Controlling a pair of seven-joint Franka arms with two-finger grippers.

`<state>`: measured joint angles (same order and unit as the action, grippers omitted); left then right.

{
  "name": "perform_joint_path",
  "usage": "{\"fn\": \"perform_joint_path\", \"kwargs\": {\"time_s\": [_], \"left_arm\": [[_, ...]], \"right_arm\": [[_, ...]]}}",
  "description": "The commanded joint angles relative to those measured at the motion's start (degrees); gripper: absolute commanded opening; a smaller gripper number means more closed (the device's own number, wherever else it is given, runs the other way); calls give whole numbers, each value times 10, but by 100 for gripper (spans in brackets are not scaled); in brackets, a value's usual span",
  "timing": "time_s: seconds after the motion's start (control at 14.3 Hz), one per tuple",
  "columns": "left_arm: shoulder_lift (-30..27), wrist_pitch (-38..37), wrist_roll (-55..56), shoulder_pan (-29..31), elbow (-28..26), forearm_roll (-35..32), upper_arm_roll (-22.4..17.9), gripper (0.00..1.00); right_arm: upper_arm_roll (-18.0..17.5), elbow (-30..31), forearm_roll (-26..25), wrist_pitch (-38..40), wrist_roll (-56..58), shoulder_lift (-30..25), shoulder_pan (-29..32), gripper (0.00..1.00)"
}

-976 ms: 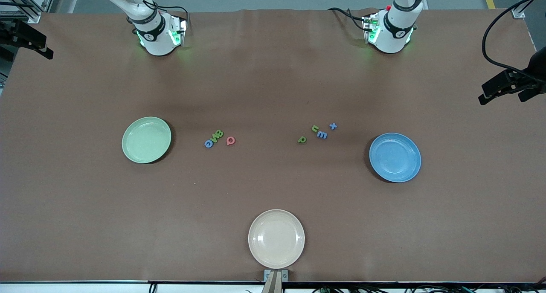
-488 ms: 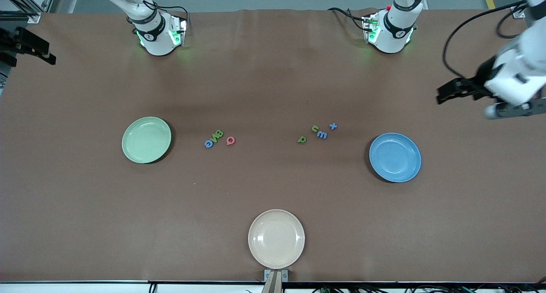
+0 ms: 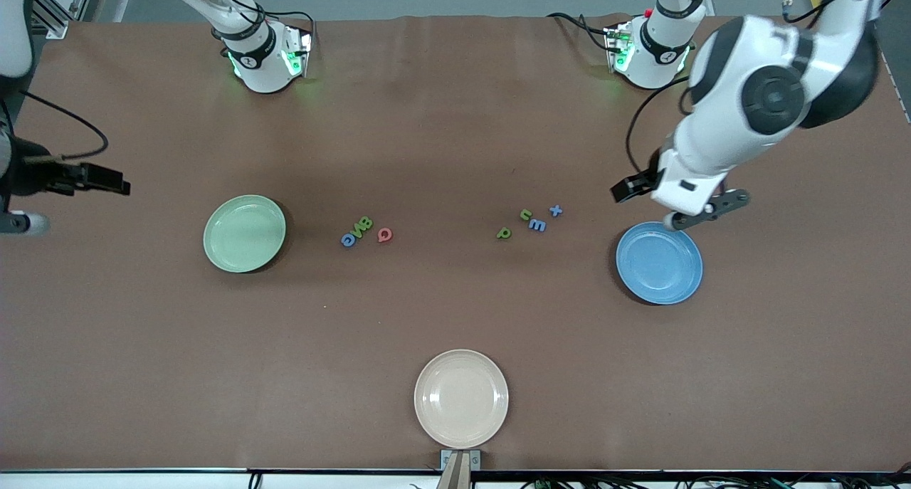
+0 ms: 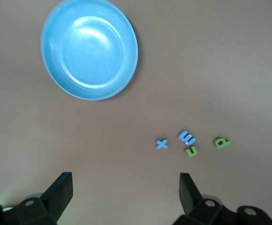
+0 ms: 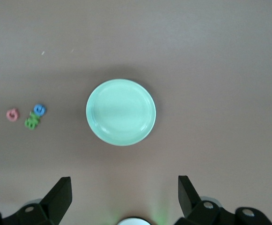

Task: Sort upper and lower case letters into plates
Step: 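Grasp the blue C with the right gripper while the left gripper grasps x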

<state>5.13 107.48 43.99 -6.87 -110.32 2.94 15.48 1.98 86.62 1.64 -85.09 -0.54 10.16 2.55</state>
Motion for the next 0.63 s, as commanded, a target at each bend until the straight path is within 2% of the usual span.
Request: {"fn": "perform_joint_path", "kwargs": {"time_s": [0.0,0.21,0.35,0.56], "left_arm": [[-20,71,50,4,-85,-3,30,100],[-15,205,129,4,-157,-8,53,100],[-5,288,142,-3,-197,-9,61,100],[50,345,146,-17,-214,-78,61,100]], "right_arm": [[-7,30,19,-41,-137,-8,-17,100],[-7,61,22,-104,-267,10,-75,100],[-7,89,25,-152,-350,26,-103,100],[-7,146,30,-229,-413,40,-134,100]]}}
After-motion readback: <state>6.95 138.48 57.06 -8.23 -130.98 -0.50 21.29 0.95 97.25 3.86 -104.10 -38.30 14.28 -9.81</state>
